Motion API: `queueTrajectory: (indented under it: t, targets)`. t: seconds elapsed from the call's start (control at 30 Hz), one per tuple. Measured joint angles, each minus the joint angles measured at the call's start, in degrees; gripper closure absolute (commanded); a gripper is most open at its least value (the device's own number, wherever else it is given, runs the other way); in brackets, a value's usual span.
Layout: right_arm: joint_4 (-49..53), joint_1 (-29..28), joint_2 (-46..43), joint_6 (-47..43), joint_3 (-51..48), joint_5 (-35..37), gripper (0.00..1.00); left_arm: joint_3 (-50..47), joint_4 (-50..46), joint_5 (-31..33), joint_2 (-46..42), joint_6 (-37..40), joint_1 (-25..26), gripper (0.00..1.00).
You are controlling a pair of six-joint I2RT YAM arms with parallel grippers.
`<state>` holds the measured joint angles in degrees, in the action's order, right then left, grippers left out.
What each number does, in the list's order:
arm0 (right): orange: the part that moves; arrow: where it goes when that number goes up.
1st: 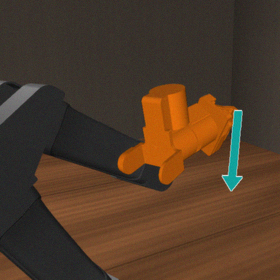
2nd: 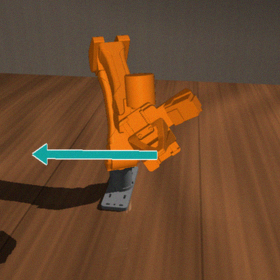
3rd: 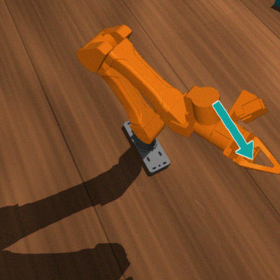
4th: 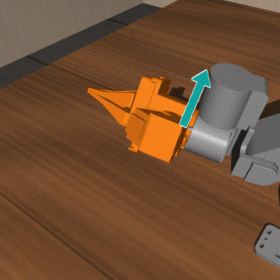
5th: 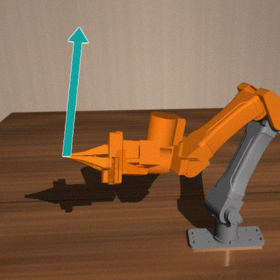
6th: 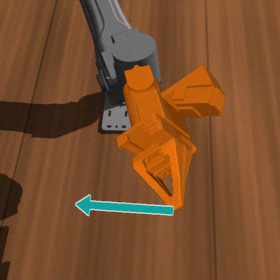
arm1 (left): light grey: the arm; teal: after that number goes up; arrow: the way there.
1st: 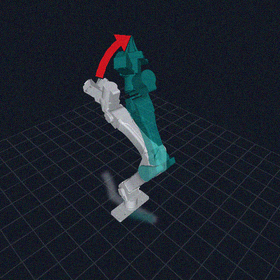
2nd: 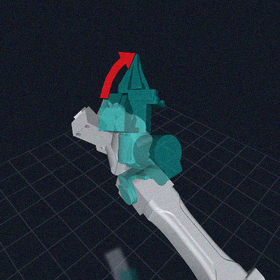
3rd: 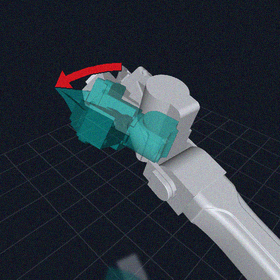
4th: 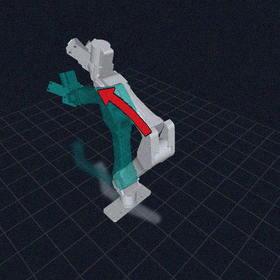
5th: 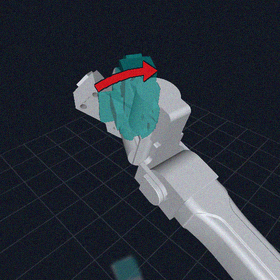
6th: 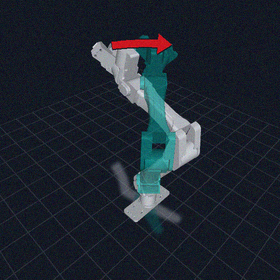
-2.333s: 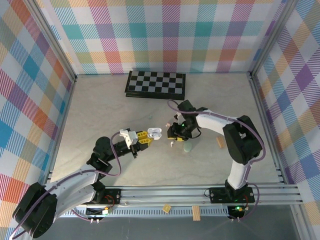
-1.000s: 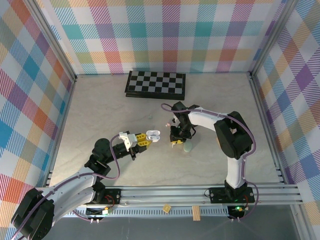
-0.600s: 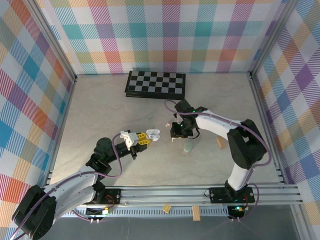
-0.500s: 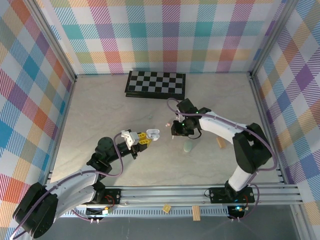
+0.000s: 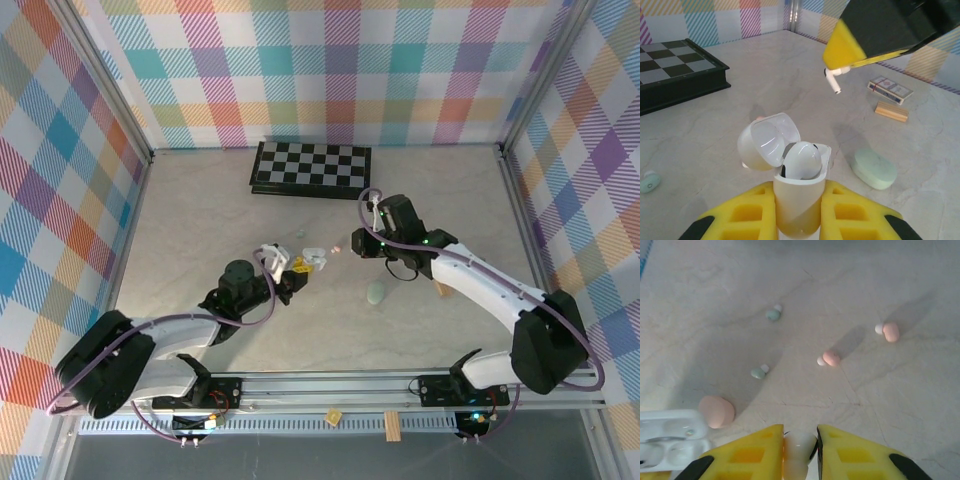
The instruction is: Insert wireless bluetooth earbuds into charging case
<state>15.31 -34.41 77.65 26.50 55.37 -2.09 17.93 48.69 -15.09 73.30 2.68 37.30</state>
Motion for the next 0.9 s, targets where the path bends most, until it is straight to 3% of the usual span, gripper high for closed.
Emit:
queueTrajectory:
  t: [0.37, 0.9]
  targets:
    - [-4.17, 0.0, -0.94, 0.02, -1.55, -0.52, 0.78, 5.75, 8.72, 5.42, 13.31, -5.64, 6.6, 1.0]
    - [-5.01, 0.0, -0.81, -0.31, -2.45, -0.68, 0.78, 10.16, 11.61, 10.27, 17.09, -10.25, 7.85, 1.0]
